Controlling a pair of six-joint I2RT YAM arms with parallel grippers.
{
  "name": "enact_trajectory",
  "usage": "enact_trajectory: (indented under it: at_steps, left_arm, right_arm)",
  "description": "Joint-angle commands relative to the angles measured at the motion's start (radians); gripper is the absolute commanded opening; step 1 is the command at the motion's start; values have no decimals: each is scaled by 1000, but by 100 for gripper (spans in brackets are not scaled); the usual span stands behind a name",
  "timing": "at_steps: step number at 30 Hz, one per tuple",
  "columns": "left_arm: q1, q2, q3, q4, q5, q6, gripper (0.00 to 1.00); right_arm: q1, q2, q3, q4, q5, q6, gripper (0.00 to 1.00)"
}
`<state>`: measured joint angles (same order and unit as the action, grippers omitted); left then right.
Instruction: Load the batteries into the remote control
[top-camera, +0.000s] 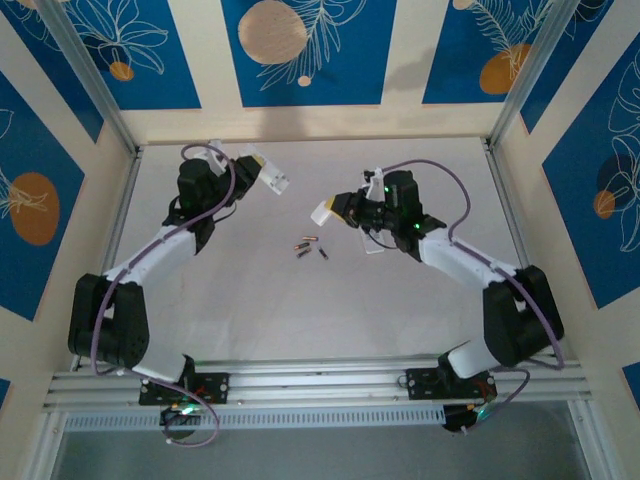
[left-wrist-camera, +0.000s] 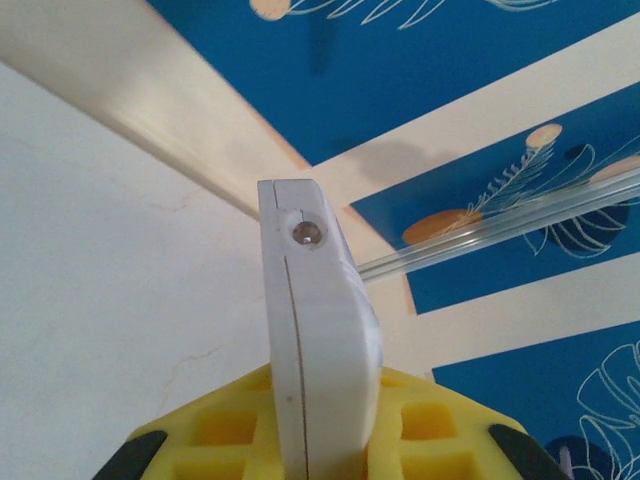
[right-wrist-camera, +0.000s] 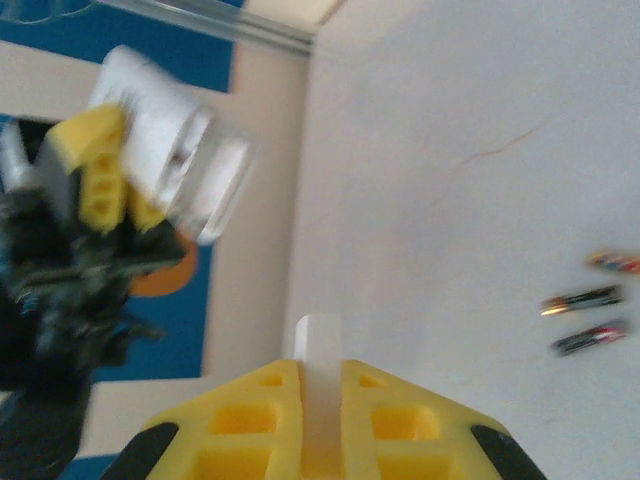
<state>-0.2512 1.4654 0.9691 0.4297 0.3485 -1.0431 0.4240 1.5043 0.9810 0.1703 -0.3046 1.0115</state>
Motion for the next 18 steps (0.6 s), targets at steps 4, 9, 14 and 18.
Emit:
enact_trajectory:
  at_steps: [4, 9, 14, 18]
  left_arm:
    - [-3, -157, -107, -55, 60, 55, 4]
    - [-3, -223, -169, -80, 85, 46, 3]
    - [-3, -243, -172, -139, 84, 87, 3]
    - [-3, -220, -174, -74, 114, 47, 3]
  right_arm:
    - [-38, 306, 236, -212, 117, -286, 8]
    - [-40, 523, 396, -256, 146, -281, 8]
    - [-43, 582, 390, -259, 179, -245, 20]
    - [-79, 484, 314, -290, 201, -221, 43]
